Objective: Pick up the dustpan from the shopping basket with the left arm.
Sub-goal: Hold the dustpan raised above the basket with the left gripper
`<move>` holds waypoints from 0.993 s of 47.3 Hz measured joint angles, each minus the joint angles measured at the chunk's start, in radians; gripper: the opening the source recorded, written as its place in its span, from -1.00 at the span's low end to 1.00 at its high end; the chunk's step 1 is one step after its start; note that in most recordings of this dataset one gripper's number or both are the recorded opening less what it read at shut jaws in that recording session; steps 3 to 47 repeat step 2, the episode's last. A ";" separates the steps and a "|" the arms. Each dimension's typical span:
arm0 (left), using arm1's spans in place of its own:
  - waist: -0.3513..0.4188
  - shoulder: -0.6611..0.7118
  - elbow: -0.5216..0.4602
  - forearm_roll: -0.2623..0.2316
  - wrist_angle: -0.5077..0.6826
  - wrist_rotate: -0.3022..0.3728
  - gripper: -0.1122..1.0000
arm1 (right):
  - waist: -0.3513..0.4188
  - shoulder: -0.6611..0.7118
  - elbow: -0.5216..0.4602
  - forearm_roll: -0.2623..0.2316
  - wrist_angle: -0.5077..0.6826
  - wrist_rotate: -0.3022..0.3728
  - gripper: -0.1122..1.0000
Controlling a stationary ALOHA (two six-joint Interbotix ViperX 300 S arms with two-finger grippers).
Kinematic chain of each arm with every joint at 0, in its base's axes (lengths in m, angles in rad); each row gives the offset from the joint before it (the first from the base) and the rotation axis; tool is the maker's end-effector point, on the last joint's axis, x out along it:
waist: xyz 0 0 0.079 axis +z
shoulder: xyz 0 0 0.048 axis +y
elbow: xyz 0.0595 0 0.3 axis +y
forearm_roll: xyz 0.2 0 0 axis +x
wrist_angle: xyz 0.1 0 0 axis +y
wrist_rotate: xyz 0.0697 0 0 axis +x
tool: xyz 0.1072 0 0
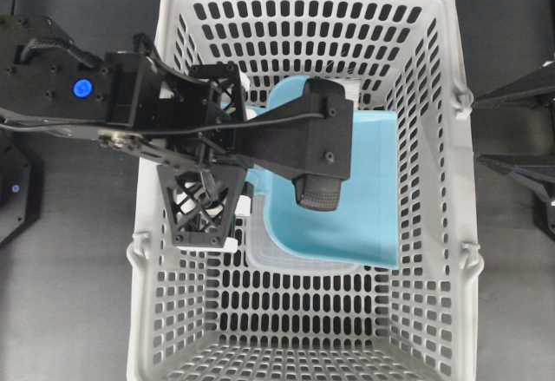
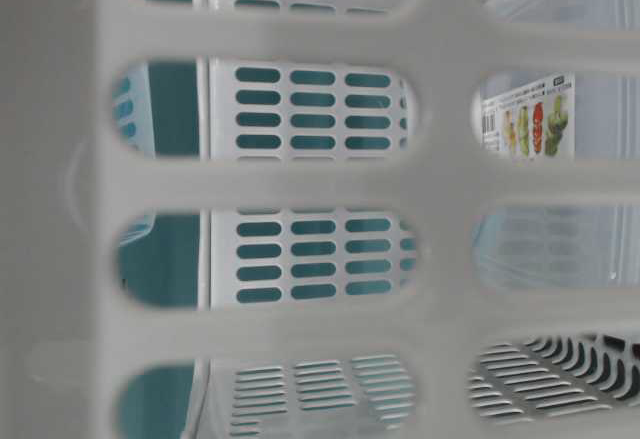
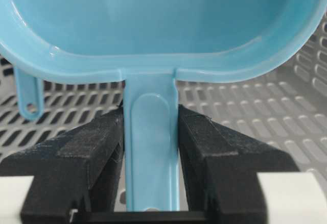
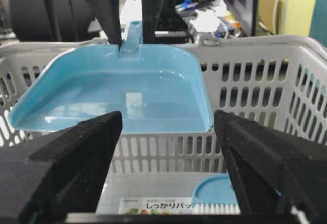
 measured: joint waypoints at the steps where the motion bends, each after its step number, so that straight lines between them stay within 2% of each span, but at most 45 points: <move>1: 0.000 0.000 0.002 0.000 0.000 -0.002 -0.25 | 0.000 0.000 0.000 0.000 0.000 0.000 0.47; 47: 0.000 -0.002 0.000 -0.002 -0.002 -0.002 -0.25 | 0.000 0.000 0.000 0.000 -0.002 0.000 0.47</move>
